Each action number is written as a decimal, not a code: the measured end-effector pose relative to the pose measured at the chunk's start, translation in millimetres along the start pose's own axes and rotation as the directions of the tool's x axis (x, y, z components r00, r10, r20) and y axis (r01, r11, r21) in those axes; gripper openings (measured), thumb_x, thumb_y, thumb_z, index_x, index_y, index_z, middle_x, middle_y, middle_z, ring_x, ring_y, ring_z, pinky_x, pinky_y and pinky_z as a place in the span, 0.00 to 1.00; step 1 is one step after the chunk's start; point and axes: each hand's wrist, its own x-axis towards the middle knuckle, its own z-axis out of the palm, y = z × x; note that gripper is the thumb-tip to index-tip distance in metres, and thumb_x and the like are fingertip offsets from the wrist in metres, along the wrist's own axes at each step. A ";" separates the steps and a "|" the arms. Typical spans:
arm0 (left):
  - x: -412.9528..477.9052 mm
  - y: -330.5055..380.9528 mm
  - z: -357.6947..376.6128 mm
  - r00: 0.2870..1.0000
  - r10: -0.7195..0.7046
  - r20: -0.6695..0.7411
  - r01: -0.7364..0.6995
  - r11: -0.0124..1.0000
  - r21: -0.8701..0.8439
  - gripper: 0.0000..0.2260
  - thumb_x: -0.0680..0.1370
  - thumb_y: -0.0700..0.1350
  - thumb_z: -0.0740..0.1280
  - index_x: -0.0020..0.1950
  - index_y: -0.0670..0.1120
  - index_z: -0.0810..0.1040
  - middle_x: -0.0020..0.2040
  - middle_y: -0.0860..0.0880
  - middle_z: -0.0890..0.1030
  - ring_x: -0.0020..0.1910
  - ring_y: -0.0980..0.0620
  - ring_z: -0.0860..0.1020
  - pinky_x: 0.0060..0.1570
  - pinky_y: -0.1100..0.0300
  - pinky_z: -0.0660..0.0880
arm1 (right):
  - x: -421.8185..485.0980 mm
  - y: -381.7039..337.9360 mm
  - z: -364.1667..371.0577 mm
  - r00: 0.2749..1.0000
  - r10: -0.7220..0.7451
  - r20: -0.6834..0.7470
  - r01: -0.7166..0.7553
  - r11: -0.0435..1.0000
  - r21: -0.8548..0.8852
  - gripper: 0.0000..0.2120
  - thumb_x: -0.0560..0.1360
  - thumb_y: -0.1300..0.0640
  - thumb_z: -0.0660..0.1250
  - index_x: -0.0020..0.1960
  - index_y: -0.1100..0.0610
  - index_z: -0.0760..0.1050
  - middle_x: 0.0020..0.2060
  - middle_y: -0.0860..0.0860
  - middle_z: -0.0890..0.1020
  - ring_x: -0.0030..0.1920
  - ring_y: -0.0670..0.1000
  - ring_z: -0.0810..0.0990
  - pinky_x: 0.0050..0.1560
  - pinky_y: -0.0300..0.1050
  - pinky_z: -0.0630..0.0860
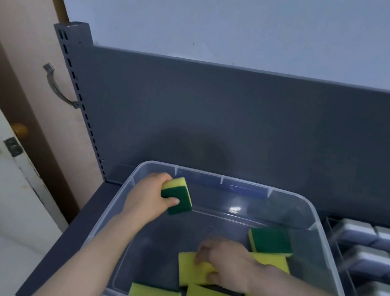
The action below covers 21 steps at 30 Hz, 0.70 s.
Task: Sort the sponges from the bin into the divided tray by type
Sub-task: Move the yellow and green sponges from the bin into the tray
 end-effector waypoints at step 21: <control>-0.1 -2.0 -8.4 0.994 0.011 -0.109 -0.008 0.999 0.033 0.14 0.70 0.53 0.73 0.52 0.52 0.75 0.47 0.55 0.75 0.45 0.51 0.76 0.40 0.57 0.73 | 77.6 -27.0 -6.4 0.940 0.336 -0.063 -0.336 0.872 -0.356 0.23 0.76 0.64 0.62 0.69 0.59 0.62 0.64 0.60 0.69 0.62 0.61 0.71 0.57 0.49 0.71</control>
